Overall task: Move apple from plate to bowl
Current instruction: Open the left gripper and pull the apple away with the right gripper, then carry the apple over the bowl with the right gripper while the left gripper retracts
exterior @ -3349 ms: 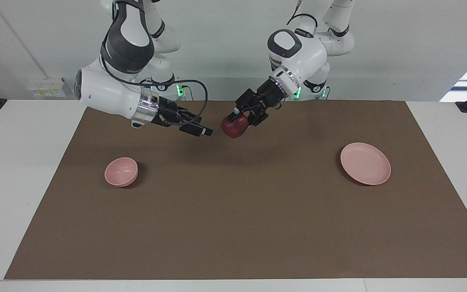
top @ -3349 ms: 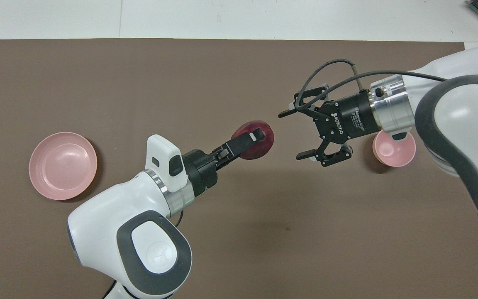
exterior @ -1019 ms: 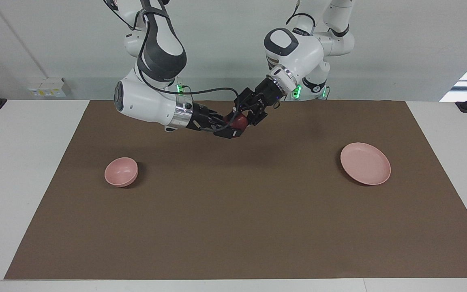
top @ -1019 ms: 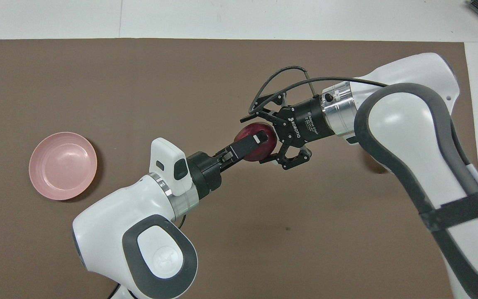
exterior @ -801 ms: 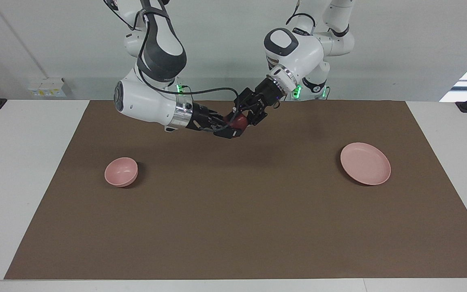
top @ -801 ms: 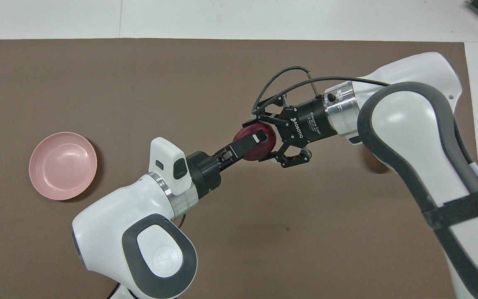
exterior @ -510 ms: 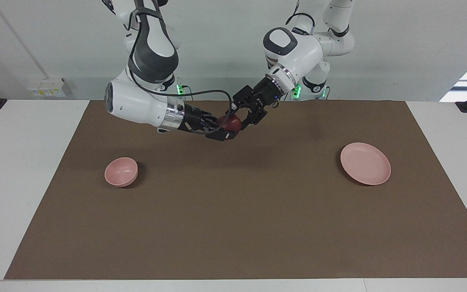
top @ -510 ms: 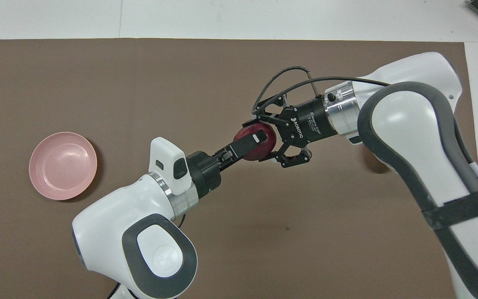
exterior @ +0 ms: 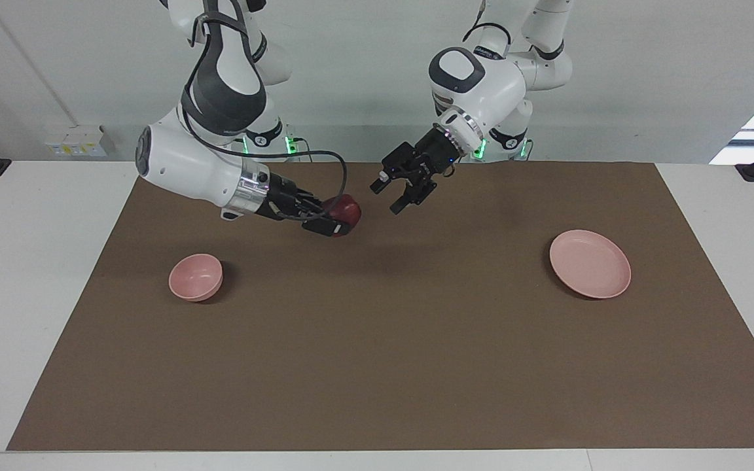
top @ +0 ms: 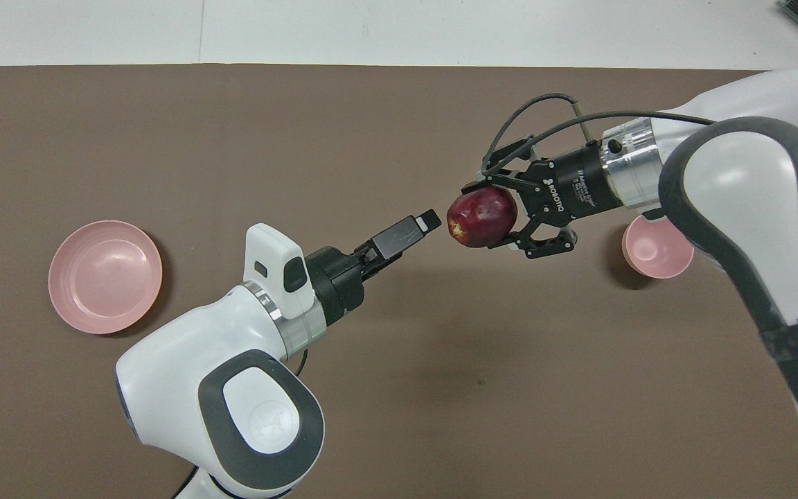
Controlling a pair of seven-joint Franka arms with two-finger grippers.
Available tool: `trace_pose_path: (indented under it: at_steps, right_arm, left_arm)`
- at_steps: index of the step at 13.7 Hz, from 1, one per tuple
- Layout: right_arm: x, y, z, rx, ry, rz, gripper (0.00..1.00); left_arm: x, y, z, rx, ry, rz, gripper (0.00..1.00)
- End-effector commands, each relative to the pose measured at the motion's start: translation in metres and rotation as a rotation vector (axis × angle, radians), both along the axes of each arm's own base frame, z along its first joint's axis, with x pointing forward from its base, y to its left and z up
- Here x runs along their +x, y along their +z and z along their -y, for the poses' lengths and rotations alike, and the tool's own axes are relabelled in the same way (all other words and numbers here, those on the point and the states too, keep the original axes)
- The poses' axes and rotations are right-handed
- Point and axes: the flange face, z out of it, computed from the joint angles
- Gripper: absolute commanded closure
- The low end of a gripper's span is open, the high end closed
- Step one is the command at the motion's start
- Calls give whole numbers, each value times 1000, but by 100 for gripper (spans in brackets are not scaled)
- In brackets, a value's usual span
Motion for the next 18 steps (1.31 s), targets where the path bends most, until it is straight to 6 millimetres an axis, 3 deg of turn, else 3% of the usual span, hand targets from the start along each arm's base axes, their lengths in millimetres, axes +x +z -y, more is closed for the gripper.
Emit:
trace_pose_path:
  at_steps: [1,7,9,12,15,18]
  right_arm:
    - [1,5,35,-97,91,87,100]
    - [4,-14,105,-368,414,287,100]
    - [6,-29,138,-437,535,353,100]
    - [17,-58,168,-529,682,410,100]
    - [24,-79,180,-564,773,438,100]
    - [12,-101,194,-562,888,432,100]
  left_arm:
    - [4,-11,-16,37,24,0,0]
    - [13,-27,-41,141,11,26,0]
    - [15,-33,-46,172,-1,31,0]
    - [16,-43,-51,206,-27,27,0]
    - [28,-47,-65,241,-120,20,0]
    - [39,-48,-84,289,-217,9,0]
